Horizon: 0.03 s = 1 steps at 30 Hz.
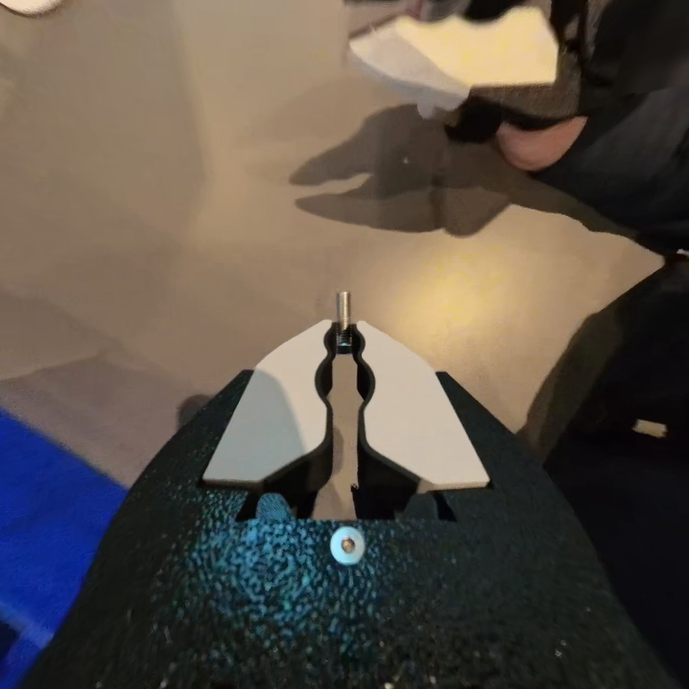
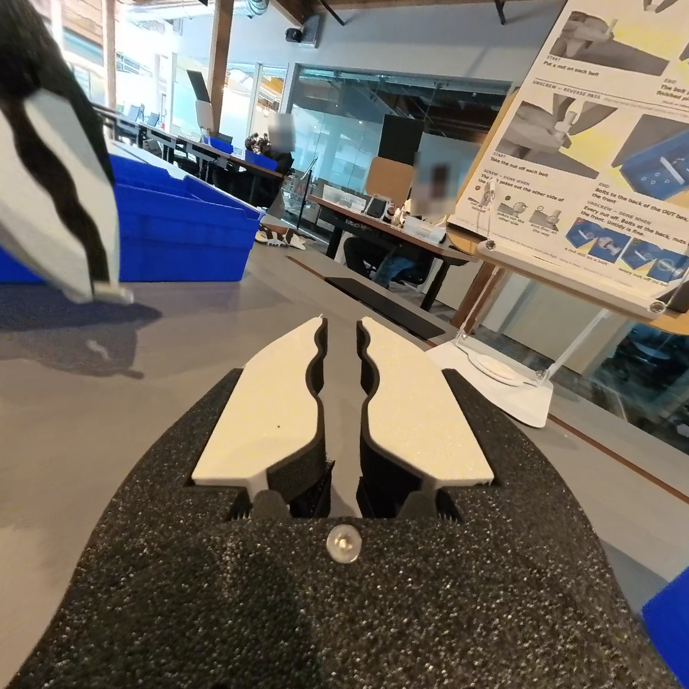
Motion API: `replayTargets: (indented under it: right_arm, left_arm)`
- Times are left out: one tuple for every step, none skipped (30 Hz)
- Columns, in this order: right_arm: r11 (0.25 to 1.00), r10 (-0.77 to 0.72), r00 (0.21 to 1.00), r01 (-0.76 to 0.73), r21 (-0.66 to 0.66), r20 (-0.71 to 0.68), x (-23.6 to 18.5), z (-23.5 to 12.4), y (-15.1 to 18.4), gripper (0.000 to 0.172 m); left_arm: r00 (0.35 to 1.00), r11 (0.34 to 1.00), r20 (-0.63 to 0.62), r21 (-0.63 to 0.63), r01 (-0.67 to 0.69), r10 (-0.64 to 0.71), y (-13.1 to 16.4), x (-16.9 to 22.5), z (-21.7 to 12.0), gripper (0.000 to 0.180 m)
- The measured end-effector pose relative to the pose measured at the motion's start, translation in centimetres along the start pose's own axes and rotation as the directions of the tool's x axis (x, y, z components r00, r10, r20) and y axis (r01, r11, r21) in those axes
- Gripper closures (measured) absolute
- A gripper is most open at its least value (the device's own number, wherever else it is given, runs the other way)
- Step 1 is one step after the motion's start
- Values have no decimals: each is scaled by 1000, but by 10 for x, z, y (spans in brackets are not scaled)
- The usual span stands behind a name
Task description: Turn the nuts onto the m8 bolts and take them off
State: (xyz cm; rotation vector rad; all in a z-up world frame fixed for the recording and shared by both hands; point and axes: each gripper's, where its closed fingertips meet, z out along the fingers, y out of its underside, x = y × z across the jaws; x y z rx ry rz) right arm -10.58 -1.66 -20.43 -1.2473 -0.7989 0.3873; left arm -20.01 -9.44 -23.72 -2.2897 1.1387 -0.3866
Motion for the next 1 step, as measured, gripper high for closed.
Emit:
replayTargets:
  right_arm:
    - [1000, 0, 1000, 0, 0, 0, 0, 0, 0, 158]
  left_arm:
    - [1000, 1000, -7, -27, -5, 5, 4, 3, 12, 174]
